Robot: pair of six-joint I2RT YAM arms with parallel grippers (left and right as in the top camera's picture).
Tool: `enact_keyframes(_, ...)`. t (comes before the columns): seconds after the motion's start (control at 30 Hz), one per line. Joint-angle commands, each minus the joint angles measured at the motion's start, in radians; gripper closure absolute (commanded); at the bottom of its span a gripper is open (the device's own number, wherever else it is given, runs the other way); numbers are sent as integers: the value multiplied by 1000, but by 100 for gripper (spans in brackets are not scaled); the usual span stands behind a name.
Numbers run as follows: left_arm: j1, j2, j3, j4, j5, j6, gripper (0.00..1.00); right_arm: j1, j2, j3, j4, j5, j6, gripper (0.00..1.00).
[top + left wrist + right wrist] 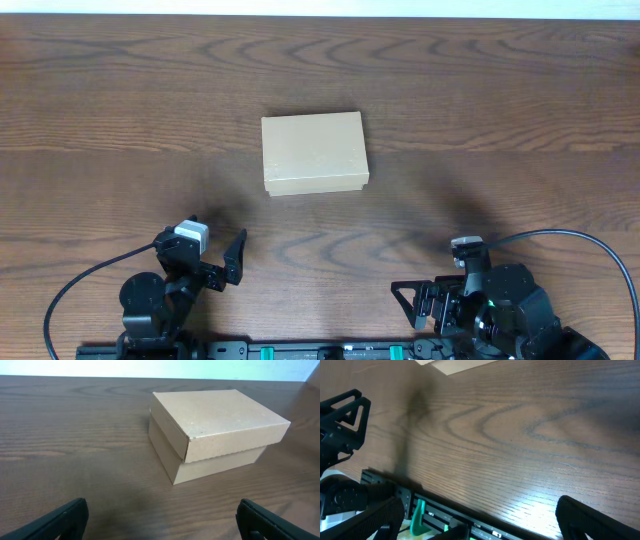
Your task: Pack container
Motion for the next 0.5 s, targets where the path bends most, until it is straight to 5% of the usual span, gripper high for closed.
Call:
enact_keyframes(0.0, 2, -9, -21, 0, 19, 0, 5, 8, -5, 3, -1, 12, -5, 1)
enact_keyframes(0.2, 2, -9, -21, 0, 19, 0, 5, 13, -16, -10, 46, 280, -81, 1)
enact_keyframes(0.47, 2, -9, -21, 0, 19, 0, 5, 20, -178, -192, 273, 371, -434, 1)
